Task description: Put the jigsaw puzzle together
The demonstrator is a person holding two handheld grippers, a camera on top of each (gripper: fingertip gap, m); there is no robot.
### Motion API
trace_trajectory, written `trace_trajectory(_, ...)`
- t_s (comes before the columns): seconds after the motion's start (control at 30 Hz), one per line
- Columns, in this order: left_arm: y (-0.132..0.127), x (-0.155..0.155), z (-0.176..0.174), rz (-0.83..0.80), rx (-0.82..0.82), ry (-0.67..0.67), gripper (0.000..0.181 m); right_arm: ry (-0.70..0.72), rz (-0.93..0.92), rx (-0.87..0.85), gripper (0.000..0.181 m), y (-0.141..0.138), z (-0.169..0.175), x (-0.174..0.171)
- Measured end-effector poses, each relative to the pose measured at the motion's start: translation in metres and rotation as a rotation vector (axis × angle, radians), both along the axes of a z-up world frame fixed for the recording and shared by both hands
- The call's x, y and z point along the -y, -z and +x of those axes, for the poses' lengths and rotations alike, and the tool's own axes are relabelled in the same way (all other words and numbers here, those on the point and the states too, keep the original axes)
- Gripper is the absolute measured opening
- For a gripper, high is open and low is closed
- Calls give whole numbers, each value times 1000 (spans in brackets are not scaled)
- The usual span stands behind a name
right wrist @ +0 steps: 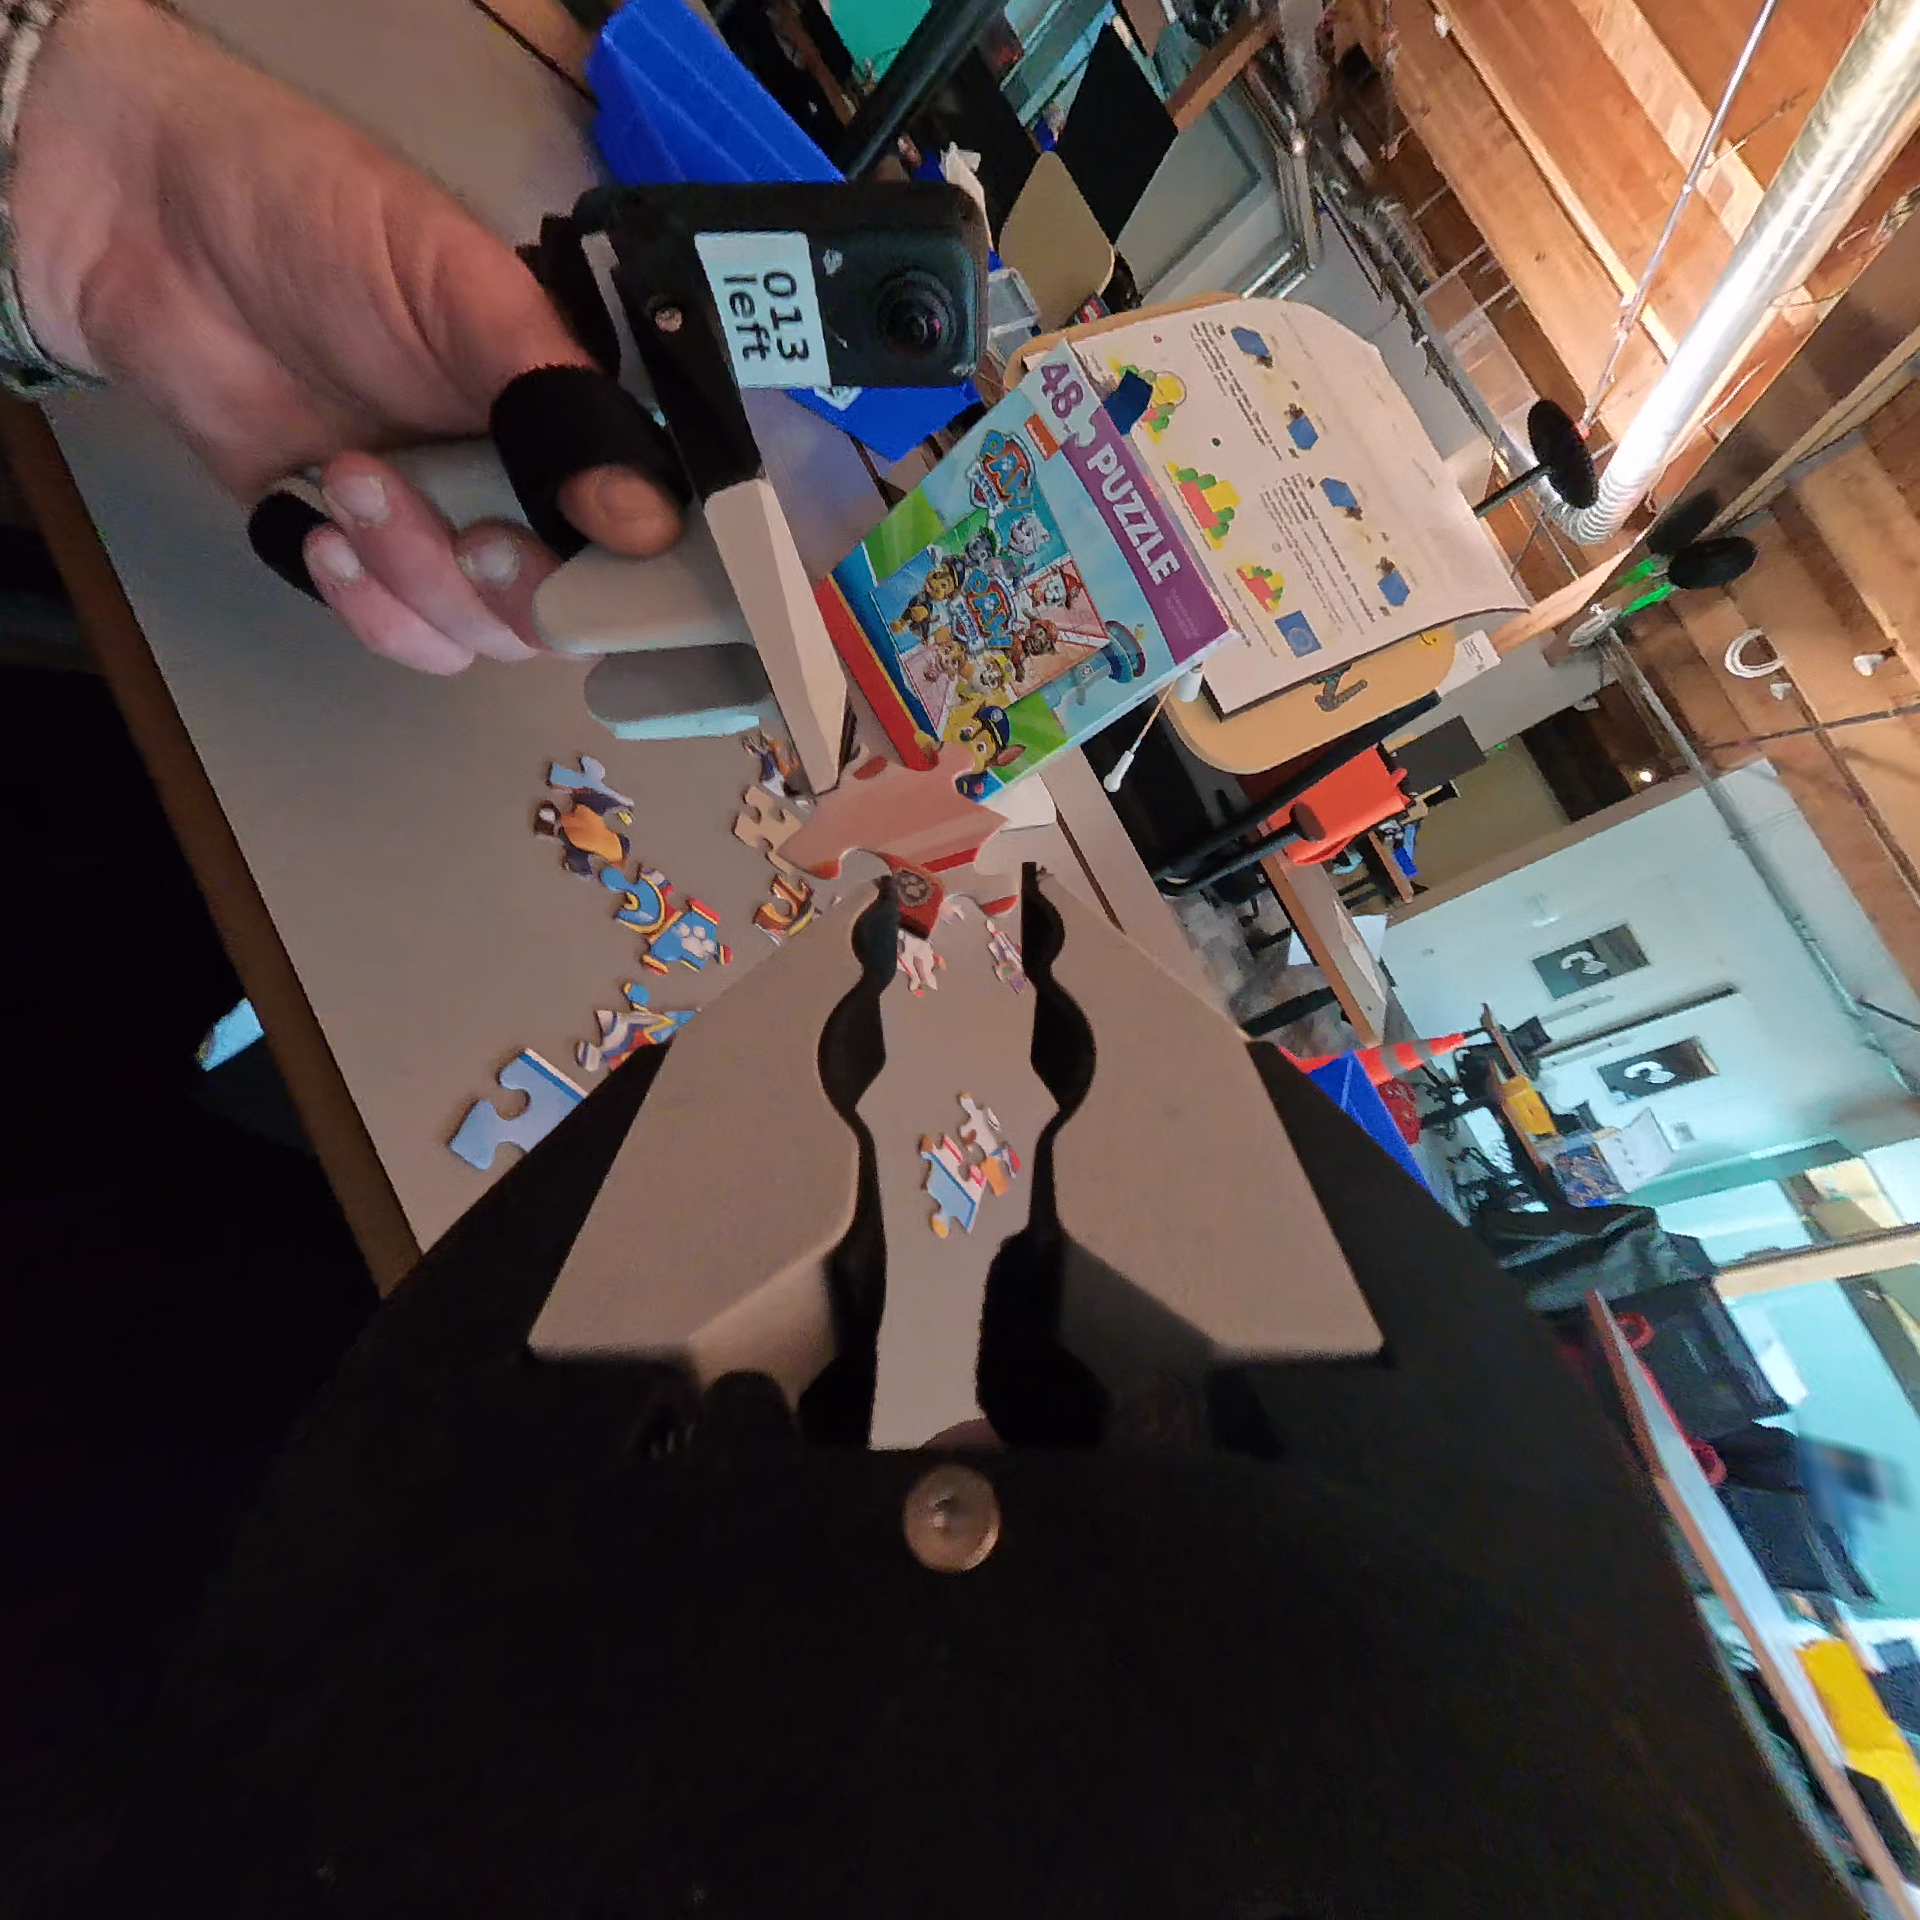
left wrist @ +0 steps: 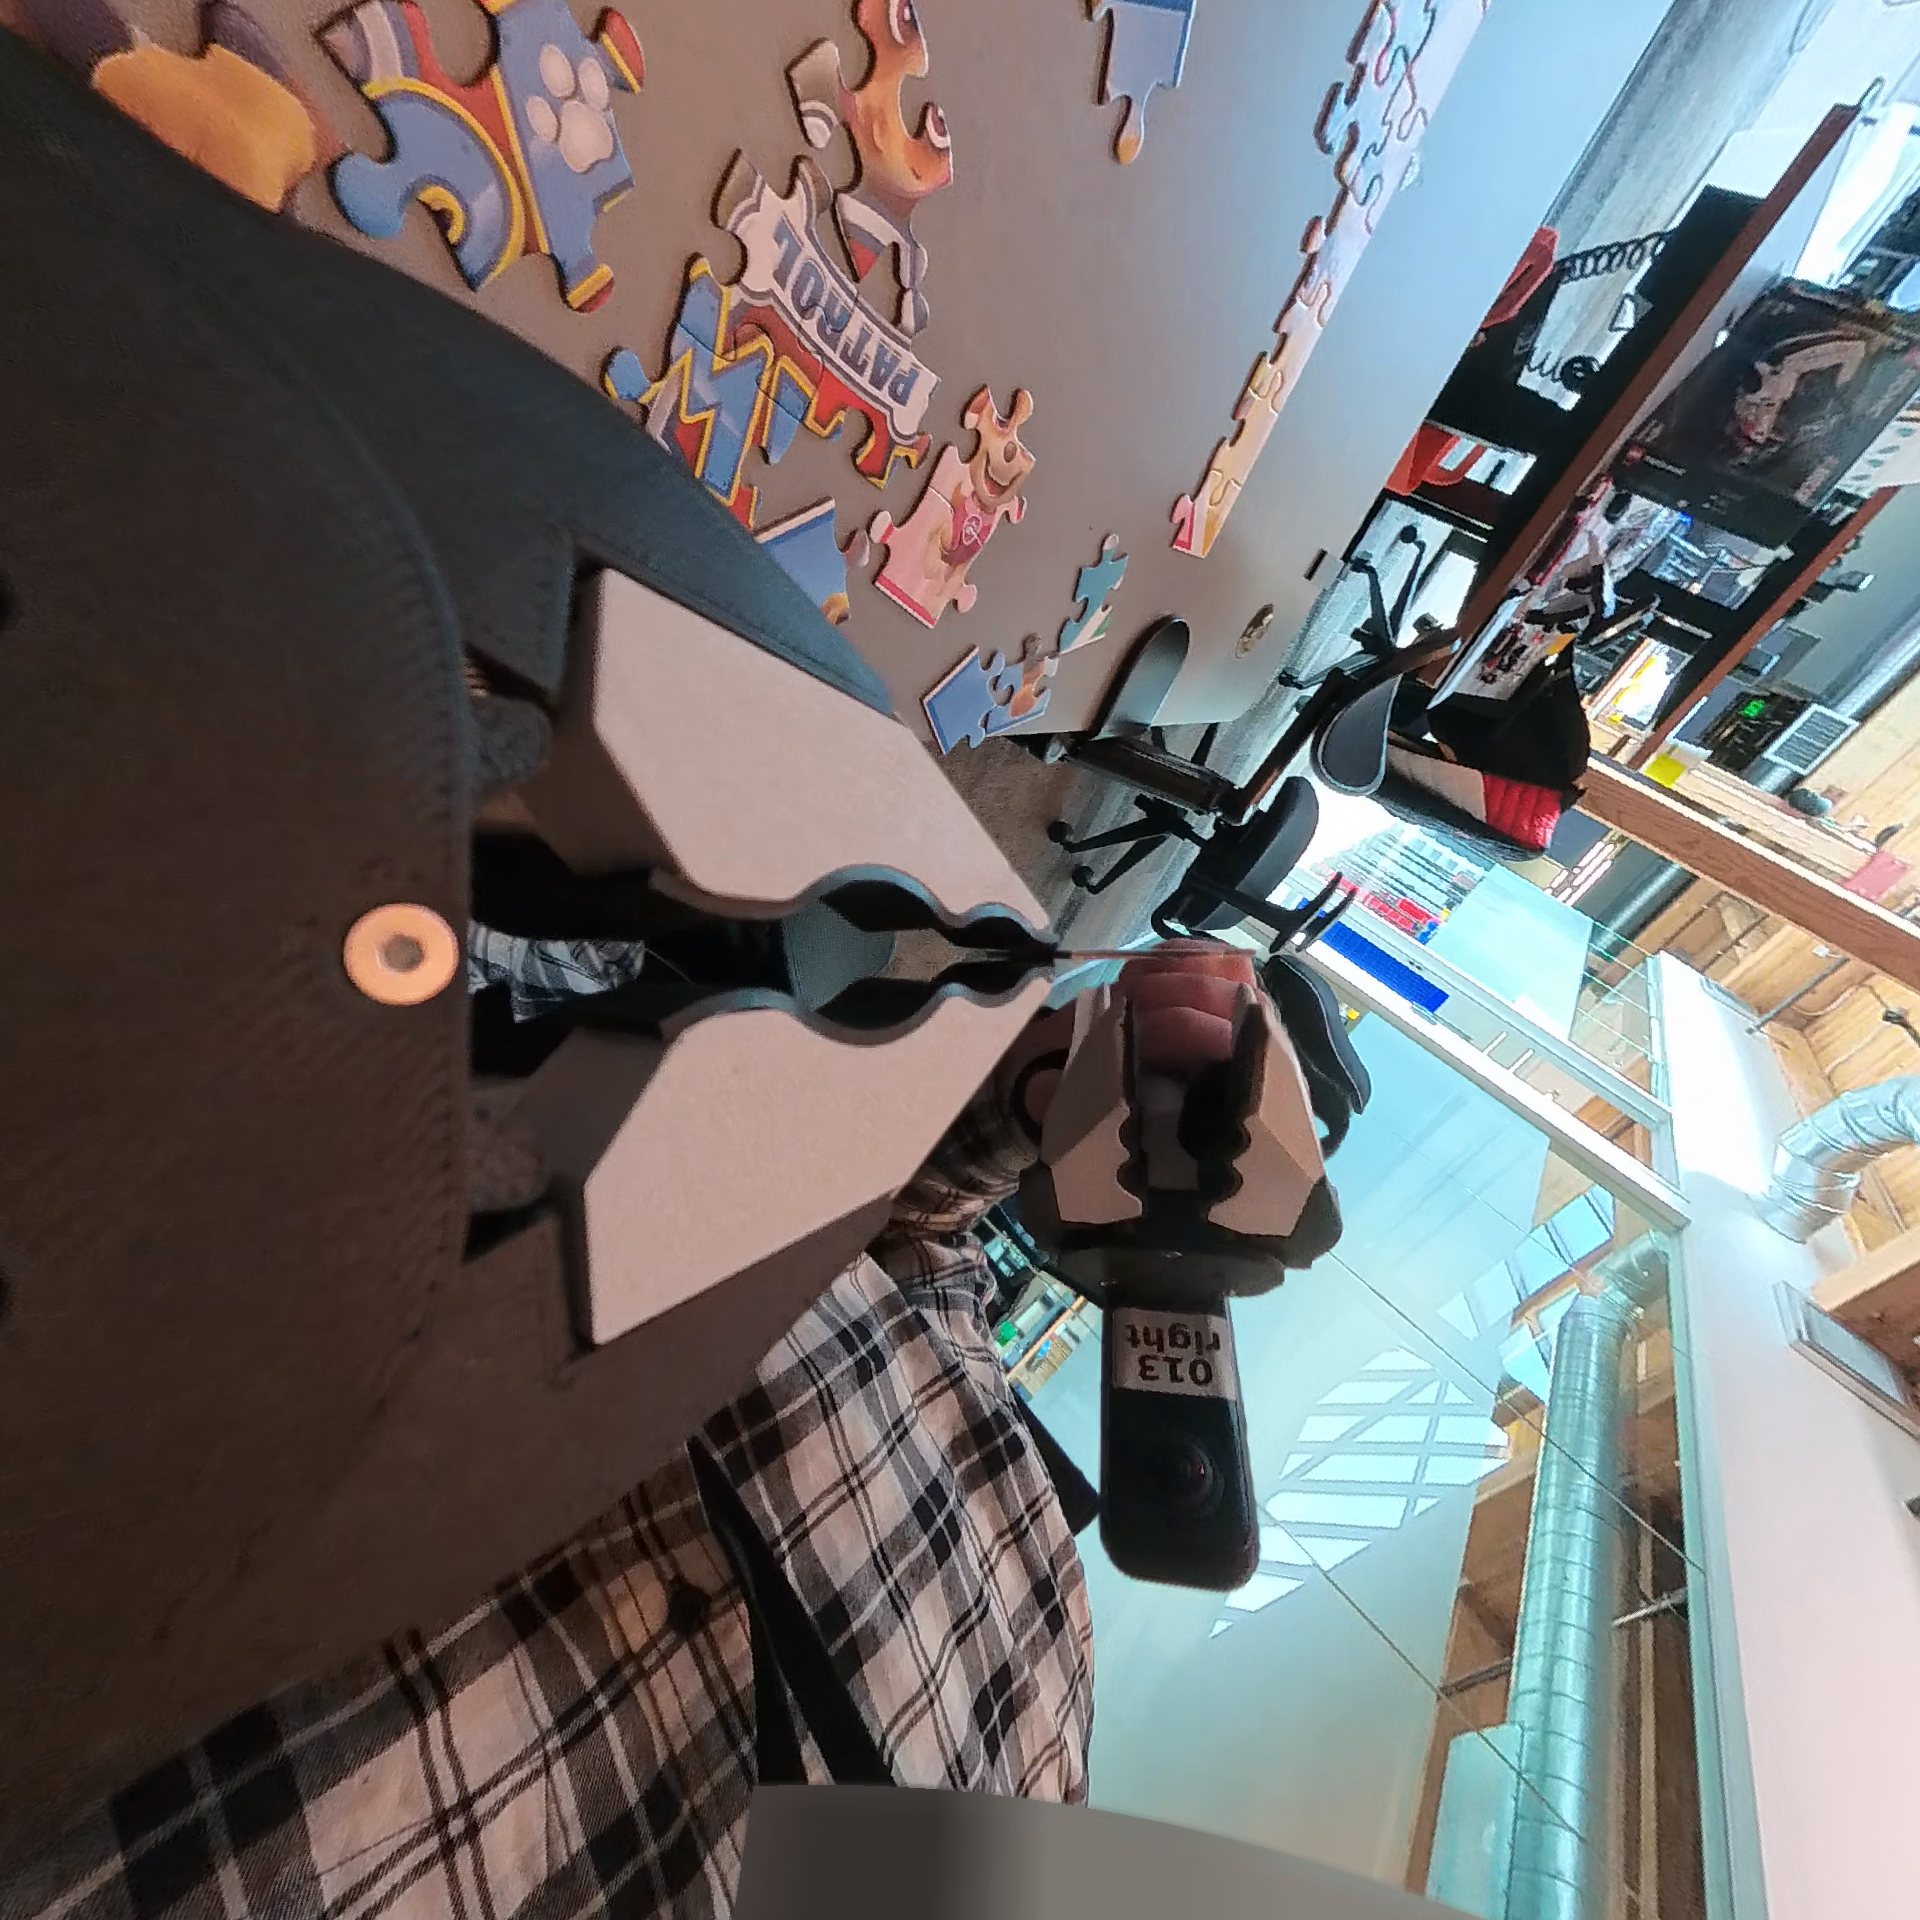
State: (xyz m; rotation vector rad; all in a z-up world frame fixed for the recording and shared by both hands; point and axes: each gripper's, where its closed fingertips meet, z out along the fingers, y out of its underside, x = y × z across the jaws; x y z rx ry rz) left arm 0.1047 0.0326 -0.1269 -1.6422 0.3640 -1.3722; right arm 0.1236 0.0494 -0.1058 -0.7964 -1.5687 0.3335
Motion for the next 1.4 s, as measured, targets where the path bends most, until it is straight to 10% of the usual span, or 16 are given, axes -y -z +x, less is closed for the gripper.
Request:
trace_trajectory(0.4,-8,-3,8,-16,84,67,0,131,603,49,14,3,-5,-10)
trace_trajectory(1.4,-8,-18,12,-51,115,88,0,143,600,32,20,6,6,-24)
